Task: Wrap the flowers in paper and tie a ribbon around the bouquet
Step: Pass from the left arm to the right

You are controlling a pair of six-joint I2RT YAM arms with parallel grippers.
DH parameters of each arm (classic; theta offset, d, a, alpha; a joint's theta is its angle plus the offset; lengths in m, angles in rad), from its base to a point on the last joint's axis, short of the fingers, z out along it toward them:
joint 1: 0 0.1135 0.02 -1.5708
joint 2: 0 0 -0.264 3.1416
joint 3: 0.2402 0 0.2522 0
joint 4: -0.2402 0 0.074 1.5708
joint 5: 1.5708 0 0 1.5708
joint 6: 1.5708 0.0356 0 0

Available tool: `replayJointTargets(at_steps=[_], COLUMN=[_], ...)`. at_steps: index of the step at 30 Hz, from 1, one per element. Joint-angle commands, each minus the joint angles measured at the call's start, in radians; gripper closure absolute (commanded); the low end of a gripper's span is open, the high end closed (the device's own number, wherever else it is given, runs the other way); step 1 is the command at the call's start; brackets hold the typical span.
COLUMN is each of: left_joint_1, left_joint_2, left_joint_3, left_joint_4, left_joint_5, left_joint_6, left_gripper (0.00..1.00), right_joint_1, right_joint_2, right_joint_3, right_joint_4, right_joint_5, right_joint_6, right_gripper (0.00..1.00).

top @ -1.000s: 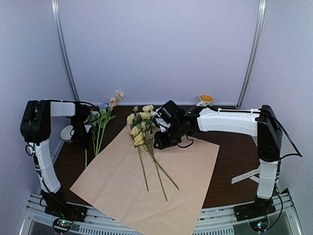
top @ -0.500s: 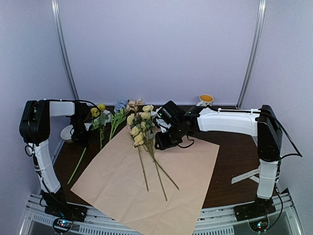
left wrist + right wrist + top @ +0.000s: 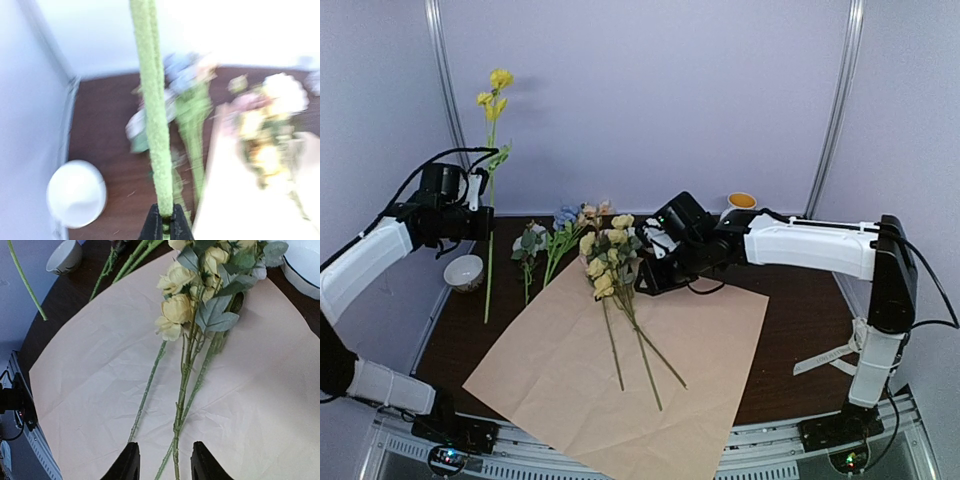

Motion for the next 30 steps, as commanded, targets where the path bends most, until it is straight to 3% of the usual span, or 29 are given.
replayJointTargets(at_steps=[1, 7, 11, 14, 21, 25, 30], left_joint_1=[-0.114, -0.346, -0.495, -0.580, -0.672, -0.684, -0.687], left_joint_2=[-0.209, -0.335, -0.320, -0.281, -0.204, -0.176, -0.157], left_joint_3=[-0.115, -0.210, -0.239, -0.213, -0.163, -0.152, -0.147], left_joint_4=[0.358, 0.611, 0.759, 0.769, 0.760, 0.766, 0.759], left_joint_5=[0.327, 0.536, 0.602, 0.610, 0.604, 0.618, 0.622], left_joint_6=[0.014, -0.019, -0.064, -0.040, 0.003, 0.001, -0.001], left_gripper=[1.00, 1.00, 1.00, 1.00, 1.00, 1.00, 1.00], right_joint_1=[-0.001, 0.002, 0.008, 0.028, 0.093, 0.116, 0.120], right_joint_2=[-0.150, -0.373, -0.447, -0.461, -0.436, -0.425, -0.407], right_joint_3=[-0.087, -0.193, -0.207, -0.198, -0.149, -0.142, -0.136], right_joint_4=[0.228, 0.596, 0.784, 0.865, 0.805, 0.770, 0.742], right_joint_5=[-0.161, -0.338, -0.368, -0.379, -0.332, -0.322, -0.302], right_joint_6=[-0.036, 0.008, 0.067, 0.095, 0.026, -0.006, -0.009], right_gripper=[0.63, 0.58, 0.56, 0.52, 0.35, 0.36, 0.45])
